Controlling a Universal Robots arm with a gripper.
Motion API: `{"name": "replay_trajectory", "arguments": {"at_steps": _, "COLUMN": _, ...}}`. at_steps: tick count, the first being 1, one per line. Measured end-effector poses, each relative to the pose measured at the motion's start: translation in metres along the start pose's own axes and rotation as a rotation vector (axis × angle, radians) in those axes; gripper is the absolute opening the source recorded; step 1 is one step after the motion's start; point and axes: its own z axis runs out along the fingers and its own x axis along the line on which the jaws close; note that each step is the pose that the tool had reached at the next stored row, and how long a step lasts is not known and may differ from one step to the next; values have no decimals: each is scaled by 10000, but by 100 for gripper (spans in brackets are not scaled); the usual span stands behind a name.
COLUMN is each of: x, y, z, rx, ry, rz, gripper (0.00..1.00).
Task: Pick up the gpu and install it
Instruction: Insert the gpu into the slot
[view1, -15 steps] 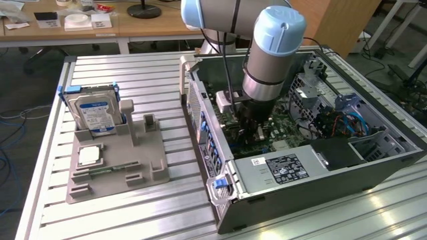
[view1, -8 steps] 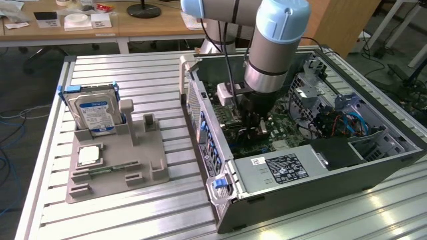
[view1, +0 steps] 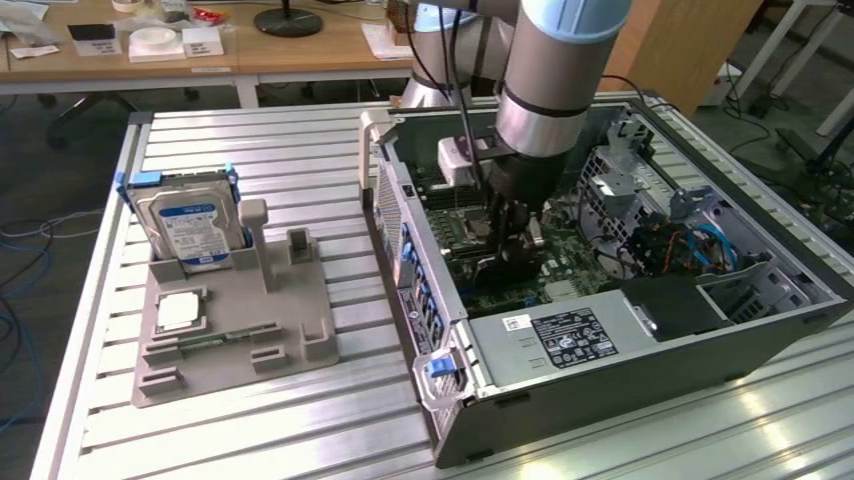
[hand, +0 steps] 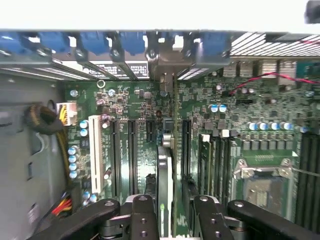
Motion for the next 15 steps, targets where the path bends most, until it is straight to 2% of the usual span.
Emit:
{"name": "replay_trajectory", "arguments": {"at_steps": 2, "x": -2, "y": -2, "z": -75, "rx": 26, "ry": 1, "rz": -2, "gripper": 35}}
{"name": "replay_trajectory", "arguments": {"at_steps": 3, "x": -3, "y": 0, "z": -80, "rx": 45, "ry": -1, "rz": -1, "gripper": 35}}
{"name": "replay_trajectory", "arguments": {"at_steps": 6, "x": -3, "y": 2, "z": -80, "rx": 52, "ry": -2, "rz": -1, "gripper": 35}}
{"name": "replay_trajectory", "arguments": {"at_steps": 7, "x": -3, "y": 2, "z": -80, "rx": 52, "ry": -1, "rz": -1, "gripper": 33}}
{"name": "replay_trajectory", "arguments": {"at_steps": 9, "x": -3, "y": 2, "z": -80, "rx": 52, "ry": -1, "rz": -1, "gripper": 21}}
{"name": "replay_trajectory", "arguments": {"at_steps": 10, "x": -2, "y": 2, "z": -80, "rx": 51, "ry": 0, "rz": -2, "gripper": 21}}
{"name": "replay_trajectory", "arguments": {"at_steps": 12, "x": -2, "y": 2, "z": -80, "rx": 52, "ry": -1, "rz": -1, "gripper": 10}}
{"name": "replay_trajectory", "arguments": {"at_steps": 15, "x": -2, "y": 2, "z": -80, "rx": 52, "ry": -1, "rz": -1, "gripper": 11}}
